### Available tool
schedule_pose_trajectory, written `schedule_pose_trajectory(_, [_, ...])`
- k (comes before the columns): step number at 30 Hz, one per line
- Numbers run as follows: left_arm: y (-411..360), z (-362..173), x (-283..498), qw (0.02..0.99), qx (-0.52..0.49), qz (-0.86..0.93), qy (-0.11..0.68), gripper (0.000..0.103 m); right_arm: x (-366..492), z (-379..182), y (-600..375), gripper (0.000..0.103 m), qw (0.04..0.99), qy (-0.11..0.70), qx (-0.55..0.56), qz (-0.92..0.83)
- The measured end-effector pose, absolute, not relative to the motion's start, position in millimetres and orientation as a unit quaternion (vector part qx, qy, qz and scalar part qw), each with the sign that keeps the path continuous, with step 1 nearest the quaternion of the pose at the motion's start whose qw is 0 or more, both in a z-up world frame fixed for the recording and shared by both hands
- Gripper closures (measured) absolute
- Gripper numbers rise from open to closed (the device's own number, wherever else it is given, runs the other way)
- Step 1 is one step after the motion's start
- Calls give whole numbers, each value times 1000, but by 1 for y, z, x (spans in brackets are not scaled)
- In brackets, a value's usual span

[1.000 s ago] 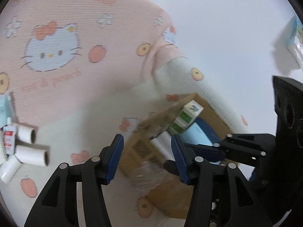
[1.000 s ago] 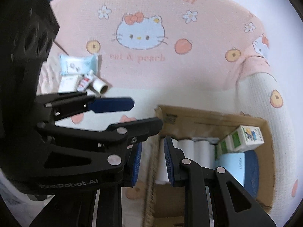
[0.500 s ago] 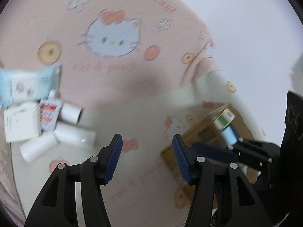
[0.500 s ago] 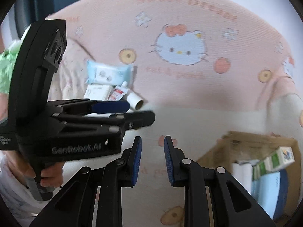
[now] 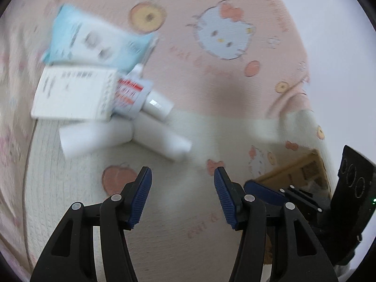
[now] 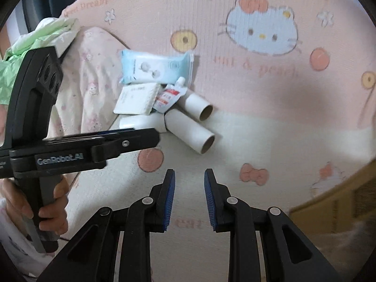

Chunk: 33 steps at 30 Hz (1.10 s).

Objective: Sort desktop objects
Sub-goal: 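Move both grippers to a white paper tube lying on the sheet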

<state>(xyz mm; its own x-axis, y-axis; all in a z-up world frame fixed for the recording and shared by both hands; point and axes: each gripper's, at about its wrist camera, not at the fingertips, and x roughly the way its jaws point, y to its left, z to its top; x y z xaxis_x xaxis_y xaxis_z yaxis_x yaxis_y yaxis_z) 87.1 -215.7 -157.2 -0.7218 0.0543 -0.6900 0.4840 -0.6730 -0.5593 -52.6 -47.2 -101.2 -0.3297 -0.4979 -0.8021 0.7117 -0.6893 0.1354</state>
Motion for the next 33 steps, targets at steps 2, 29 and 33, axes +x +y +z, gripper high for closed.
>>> schedule_pose_trajectory(2, [-219,-165,85,119,354,-840,394,44,-57,-111,-55,80,381,123,445,-801])
schedule_pose_trajectory(29, [-268,-247,47,179,283,-711,618,36,-128,-150,-59,38,311,27,475,-823])
schedule_pose_trajectory(33, [-267,-240,40,197,282,-714,610,44,-139,-152,-60,38,309,9,488,-816])
